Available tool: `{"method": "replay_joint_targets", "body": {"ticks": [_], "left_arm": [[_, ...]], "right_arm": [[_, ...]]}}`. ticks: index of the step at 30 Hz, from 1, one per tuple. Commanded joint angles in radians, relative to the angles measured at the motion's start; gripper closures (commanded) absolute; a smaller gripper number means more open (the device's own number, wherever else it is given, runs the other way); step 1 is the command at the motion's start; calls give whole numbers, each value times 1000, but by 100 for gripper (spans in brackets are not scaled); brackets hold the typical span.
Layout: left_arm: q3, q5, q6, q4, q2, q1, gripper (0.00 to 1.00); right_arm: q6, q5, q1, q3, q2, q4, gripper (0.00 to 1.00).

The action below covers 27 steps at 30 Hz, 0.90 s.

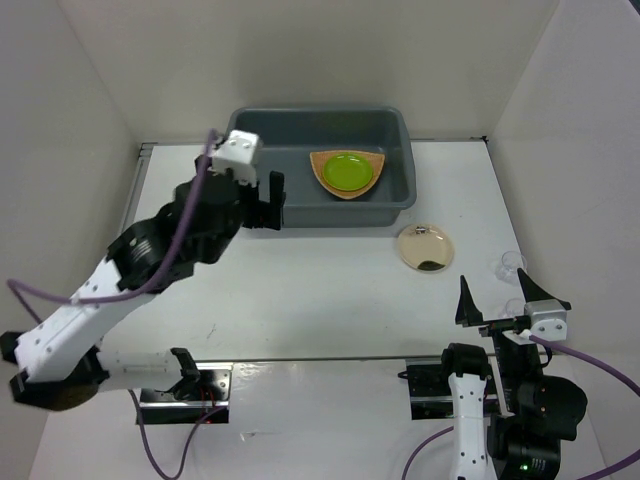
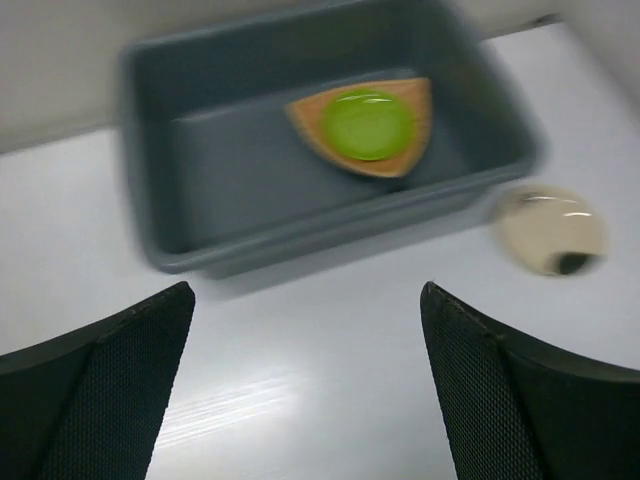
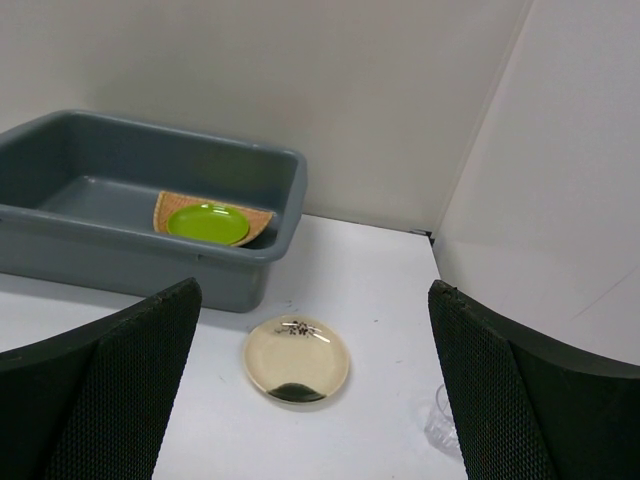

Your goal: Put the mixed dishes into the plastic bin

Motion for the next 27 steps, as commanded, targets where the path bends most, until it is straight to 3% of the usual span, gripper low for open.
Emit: {"method": "replay_joint_targets", "body": {"ticks": [1, 3, 5, 7, 13, 17, 20, 27], "left_arm": [[-268, 470, -196, 501, -107, 47, 0], [-394, 660, -400, 644, -107, 71, 0], [-565, 731, -597, 867, -57, 84, 0], [-692, 817, -678, 1087, 6, 84, 0], [-763, 868, -827, 1278, 210, 84, 0], [-893, 842, -972, 1459, 258, 93, 0], [-894, 814, -1002, 1490, 334, 70, 0], [-871, 877, -1160, 1800, 684, 50, 0]], "right_arm": [[14, 3, -8, -3, -42, 35, 2], [14, 3, -17, -3, -32, 35, 2], [14, 3, -17, -3, -32, 35, 2], [14, 3, -17, -3, -32, 35, 2], [14, 3, -17, -3, -23, 35, 2], [14, 3, -17, -3, -23, 35, 2], [14, 3, -17, -3, -23, 35, 2], [14, 3, -17, -3, -23, 35, 2]]}}
